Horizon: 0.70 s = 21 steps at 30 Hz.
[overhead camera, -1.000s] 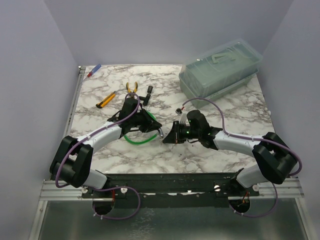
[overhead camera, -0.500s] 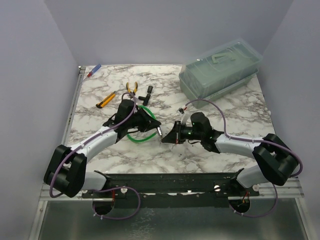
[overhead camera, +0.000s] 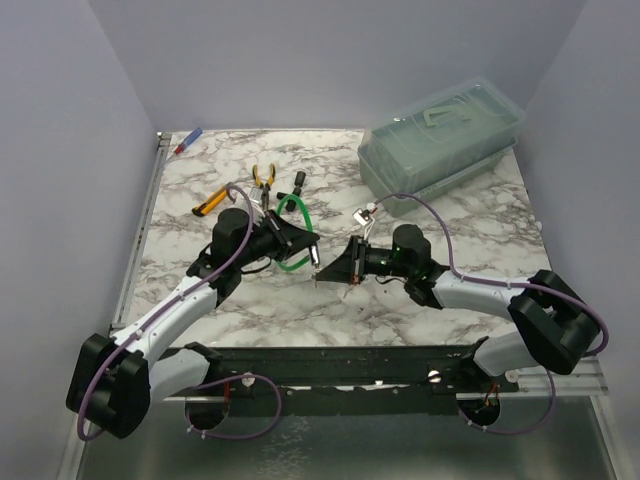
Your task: Unlock with the key
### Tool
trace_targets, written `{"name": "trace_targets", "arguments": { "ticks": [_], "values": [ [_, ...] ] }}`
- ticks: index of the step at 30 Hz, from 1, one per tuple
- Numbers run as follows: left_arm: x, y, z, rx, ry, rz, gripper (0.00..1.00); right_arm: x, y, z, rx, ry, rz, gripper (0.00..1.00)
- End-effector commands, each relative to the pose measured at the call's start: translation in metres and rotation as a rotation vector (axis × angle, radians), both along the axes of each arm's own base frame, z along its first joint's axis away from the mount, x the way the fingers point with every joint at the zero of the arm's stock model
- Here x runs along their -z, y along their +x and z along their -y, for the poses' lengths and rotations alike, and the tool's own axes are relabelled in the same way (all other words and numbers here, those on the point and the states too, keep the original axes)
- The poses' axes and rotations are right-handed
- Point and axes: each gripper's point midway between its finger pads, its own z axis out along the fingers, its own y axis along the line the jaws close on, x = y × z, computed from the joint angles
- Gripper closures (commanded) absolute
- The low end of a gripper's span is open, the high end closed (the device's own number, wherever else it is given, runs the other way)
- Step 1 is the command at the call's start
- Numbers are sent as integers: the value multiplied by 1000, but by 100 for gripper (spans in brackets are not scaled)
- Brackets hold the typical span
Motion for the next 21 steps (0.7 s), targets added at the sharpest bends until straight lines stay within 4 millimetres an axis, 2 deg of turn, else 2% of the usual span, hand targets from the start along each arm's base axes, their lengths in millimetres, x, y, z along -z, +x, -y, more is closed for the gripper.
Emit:
{"name": "trace_targets", "arguments": {
  "ticks": [1, 5, 12, 21],
  "values": [
    [-47, -22, 11, 101, -133, 114, 100, -38, -4, -7, -46, 146, 78, 99],
    [-56, -29, 8, 108, -156, 147, 100, -48, -5, -9, -59, 180, 93, 99],
    [-84, -42, 3, 116, -226, 245, 100, -71, -9, -13, -110, 249, 136, 99],
    [-118, -59, -6, 121, -316, 381, 100, -121, -15, -17, -186, 416, 192, 99]
  ]
}}
